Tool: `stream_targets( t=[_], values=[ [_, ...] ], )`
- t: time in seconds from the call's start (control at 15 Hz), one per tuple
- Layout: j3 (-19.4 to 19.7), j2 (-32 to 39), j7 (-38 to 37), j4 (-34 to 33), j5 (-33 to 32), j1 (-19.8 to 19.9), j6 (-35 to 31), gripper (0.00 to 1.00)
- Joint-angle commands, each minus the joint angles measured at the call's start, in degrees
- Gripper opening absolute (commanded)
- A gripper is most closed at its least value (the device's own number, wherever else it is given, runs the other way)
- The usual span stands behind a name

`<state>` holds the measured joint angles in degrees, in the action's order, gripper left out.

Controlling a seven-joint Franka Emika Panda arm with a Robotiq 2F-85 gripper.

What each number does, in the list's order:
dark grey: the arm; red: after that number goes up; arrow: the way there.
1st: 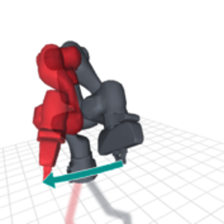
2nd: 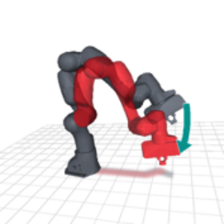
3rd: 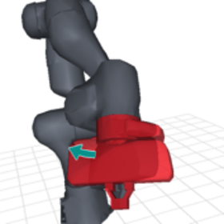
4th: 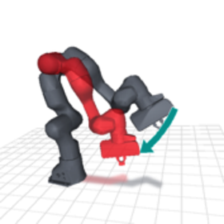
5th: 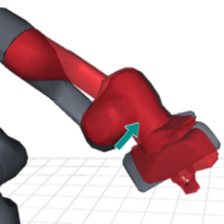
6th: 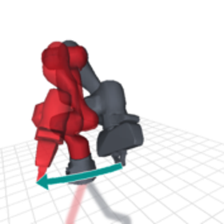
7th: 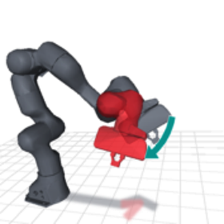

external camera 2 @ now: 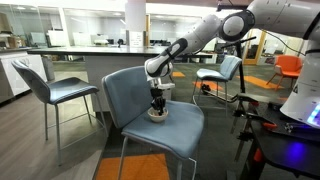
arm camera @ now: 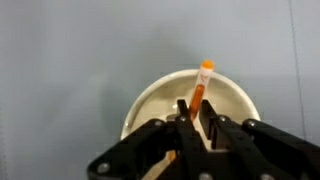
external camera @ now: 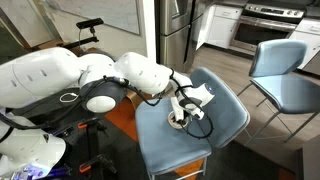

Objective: Take the orange marker out of the white bowl and put it on the seat of the blue chair

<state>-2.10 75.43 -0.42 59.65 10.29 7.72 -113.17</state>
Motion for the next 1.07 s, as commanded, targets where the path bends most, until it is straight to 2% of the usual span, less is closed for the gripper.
stream_targets(
  t=[0.0, 0.13, 0.53, 0.73, 1.0],
  values=[
    [-0.5, 2.3, -0.5, -4.8, 0.7, 0.5, 4.1, 0.00],
    [-0.5, 2.0, -0.7, -4.7, 0.6, 0.4, 4.4, 0.03],
    [-0.2, -2.0, -1.7, -0.5, 0.8, 0.4, 2.3, 0.03],
    [0.0, -5.8, -2.0, 5.2, 1.0, 0.5, -1.2, 0.03],
    [-0.1, -12.6, -3.1, 16.9, 2.0, 1.1, -8.1, 0.03]
  ],
)
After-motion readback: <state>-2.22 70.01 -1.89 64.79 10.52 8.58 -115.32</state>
